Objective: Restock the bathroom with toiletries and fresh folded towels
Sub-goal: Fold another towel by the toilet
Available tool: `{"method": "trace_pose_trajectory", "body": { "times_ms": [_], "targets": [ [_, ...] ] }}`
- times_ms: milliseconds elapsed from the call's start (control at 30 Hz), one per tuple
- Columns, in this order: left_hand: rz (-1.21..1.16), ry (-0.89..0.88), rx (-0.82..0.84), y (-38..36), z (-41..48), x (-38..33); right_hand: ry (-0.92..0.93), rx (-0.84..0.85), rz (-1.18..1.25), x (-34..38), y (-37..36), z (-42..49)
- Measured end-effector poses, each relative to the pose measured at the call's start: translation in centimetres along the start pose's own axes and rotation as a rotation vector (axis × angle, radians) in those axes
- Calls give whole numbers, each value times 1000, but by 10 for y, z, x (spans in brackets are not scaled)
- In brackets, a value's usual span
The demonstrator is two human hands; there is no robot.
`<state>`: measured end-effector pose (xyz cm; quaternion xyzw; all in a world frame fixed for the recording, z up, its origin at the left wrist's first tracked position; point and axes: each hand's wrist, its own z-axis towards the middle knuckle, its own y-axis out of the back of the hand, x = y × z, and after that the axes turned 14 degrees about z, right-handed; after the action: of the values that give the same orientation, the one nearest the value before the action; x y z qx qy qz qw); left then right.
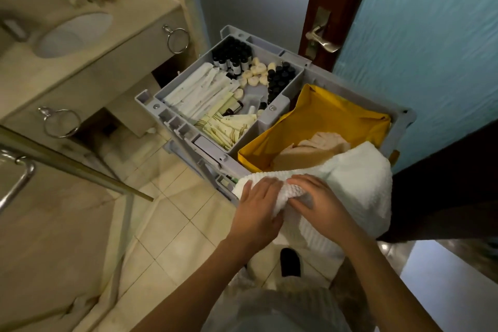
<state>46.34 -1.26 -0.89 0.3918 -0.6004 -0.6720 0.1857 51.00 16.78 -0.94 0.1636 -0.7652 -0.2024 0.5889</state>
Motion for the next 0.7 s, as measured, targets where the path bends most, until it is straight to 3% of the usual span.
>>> {"method": "trace_pose_trajectory", "body": {
  "times_ms": [167,433,700],
  "targets": [
    [112,129,-33,6,9,-17,48,82,-17,-6,16,18],
    [13,450,-111,21,18,-26,145,202,-89,-9,34,45],
    [-110,742,-255,34,0,-20,230,212,-253,4,52,69]
  ]
}}
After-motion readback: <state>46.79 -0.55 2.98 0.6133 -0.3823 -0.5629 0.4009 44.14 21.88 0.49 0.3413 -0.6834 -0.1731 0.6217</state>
